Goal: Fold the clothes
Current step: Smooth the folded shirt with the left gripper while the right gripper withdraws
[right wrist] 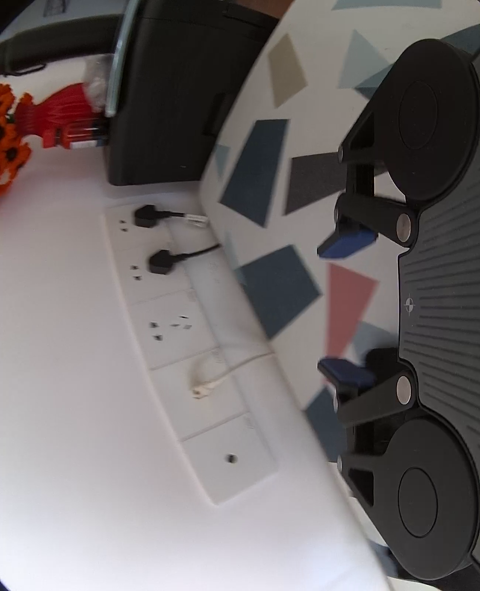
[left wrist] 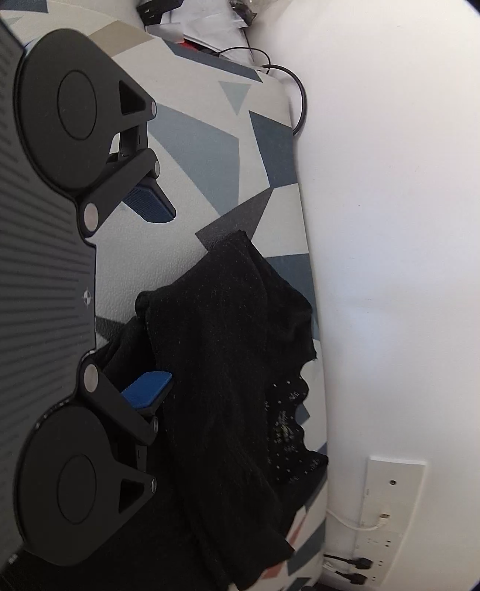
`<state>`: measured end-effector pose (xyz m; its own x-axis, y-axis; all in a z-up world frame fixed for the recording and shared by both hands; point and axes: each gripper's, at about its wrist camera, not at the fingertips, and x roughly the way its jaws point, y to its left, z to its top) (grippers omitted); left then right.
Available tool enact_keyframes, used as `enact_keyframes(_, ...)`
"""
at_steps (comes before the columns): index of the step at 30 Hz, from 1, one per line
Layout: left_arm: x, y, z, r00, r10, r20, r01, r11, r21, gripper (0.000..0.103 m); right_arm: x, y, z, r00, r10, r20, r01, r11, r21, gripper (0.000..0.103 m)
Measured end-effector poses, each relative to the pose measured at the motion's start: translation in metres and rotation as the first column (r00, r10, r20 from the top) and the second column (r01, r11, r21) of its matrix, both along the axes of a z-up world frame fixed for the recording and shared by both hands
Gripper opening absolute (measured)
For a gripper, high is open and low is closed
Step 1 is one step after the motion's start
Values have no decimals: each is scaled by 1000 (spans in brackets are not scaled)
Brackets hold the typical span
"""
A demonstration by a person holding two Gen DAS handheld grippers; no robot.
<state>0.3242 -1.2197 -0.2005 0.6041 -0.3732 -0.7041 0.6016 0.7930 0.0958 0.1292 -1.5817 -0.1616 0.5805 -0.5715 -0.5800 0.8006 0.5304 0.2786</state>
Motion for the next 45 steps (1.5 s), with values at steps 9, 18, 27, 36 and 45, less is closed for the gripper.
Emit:
enact_keyframes(9, 6, 12, -8, 1000, 8, 30, -9, 999, 47, 90, 9, 17, -36, 995, 98, -7, -96, 986, 138, 36)
enact_keyframes(18, 9, 12, -5, 995, 7, 100, -14, 997, 71, 88, -4, 20, 15, 997, 33, 72, -29, 998, -52, 4)
enact_keyframes(27, 15, 25, -4, 999, 26, 24, -27, 999, 40, 86, -4, 11, -25, 988, 80, -136, -55, 983, 175, 26)
enact_keyframes(36, 3, 32, 14, 999, -32, 23, 32, 999, -37, 87, 27, 2, -19, 989, 110, -100, -103, 992, 80, 55)
enact_keyframes(45, 1, 17, 19, 997, -46, 56, 50, 996, -75, 88, 56, 16, -1, 981, 179, -81, -185, 980, -75, 0)
